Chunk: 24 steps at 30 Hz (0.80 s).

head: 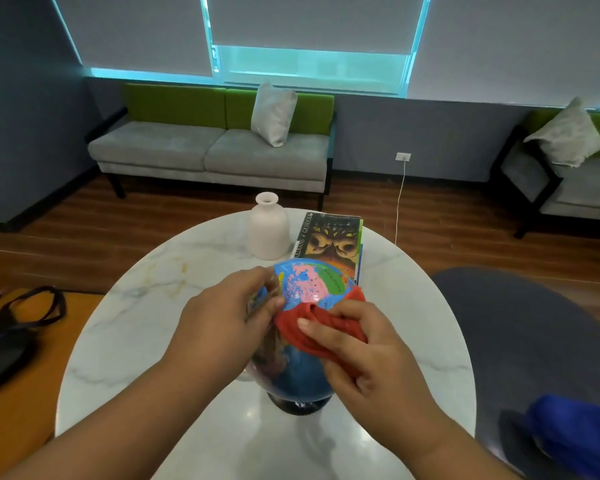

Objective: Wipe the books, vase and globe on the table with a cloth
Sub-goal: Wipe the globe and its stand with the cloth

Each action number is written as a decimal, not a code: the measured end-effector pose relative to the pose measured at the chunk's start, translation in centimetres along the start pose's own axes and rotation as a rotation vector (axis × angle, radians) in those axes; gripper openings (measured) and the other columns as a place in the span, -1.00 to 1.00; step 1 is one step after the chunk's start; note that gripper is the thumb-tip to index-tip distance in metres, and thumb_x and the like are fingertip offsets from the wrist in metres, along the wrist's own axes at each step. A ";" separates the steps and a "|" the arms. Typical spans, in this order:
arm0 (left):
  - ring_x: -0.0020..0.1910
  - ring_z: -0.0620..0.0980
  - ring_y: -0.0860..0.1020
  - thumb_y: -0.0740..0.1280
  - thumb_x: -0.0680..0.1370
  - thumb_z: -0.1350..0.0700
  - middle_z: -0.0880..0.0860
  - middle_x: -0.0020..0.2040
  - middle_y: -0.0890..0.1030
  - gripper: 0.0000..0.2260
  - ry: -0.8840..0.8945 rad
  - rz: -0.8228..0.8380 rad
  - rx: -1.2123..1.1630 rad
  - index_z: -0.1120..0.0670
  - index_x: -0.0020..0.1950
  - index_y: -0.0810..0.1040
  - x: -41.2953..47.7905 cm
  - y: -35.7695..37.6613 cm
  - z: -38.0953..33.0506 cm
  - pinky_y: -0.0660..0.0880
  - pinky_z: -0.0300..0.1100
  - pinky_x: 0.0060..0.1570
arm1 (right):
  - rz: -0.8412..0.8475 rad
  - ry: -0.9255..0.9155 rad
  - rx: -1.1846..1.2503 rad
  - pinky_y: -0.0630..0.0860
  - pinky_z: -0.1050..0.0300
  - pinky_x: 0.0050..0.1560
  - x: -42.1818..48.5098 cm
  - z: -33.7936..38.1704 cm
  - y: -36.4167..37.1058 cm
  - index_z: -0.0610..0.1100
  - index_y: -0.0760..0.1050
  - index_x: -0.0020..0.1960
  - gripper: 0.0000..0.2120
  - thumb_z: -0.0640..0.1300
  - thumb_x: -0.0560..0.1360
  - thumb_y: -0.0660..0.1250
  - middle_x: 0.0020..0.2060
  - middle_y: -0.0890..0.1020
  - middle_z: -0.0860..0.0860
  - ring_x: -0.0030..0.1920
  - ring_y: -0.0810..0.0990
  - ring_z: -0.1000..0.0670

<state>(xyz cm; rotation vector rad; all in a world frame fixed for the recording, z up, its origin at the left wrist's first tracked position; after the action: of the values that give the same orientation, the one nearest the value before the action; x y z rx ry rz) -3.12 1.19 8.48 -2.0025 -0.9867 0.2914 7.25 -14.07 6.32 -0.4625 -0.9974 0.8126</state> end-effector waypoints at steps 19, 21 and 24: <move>-0.07 0.05 0.53 0.19 0.57 -0.16 -0.05 -0.06 0.46 -0.83 0.061 0.001 0.292 -0.15 0.09 0.46 0.4 -0.5 -0.7 0.49 -0.12 -0.16 | -0.212 0.313 0.373 0.59 0.15 -0.30 -2.9 -4.5 -0.6 0.33 0.51 0.19 -0.46 -0.30 0.47 0.30 0.12 0.40 0.20 -0.28 0.62 0.00; 0.06 0.04 0.49 0.31 0.55 -0.05 -0.03 0.09 0.44 -0.92 0.126 -0.025 0.143 -0.09 -0.01 0.54 0.1 -0.1 -1.0 0.45 -0.17 -0.08 | -0.281 0.478 0.414 0.59 0.10 -0.38 -2.6 -6.1 -0.9 0.41 0.49 0.13 -0.41 -0.34 0.52 0.30 0.05 0.40 0.21 -0.33 0.61 -0.08; 0.09 -0.06 0.49 0.29 0.56 -0.03 -0.17 0.26 0.38 -0.92 0.157 0.050 0.064 -0.14 -0.11 0.43 -0.1 1.0 -1.4 0.36 -0.28 -0.08 | -0.236 0.455 0.265 0.63 0.01 -0.14 -0.5 -5.3 -1.6 0.41 0.45 0.19 -0.50 -0.21 0.54 0.30 0.07 0.37 0.27 -0.01 0.58 -0.02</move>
<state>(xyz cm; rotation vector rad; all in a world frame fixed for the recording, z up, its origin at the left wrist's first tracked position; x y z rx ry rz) -1.88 -0.01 8.58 -1.9615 -0.8204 0.1875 12.37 -15.36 4.58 -0.2761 -0.5011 0.5798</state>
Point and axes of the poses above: each hand's wrist, its own x-axis towards the middle knuckle, its own y-axis out of the palm, z = x × y, the point moved 7 cm from there along x, towards the middle knuckle
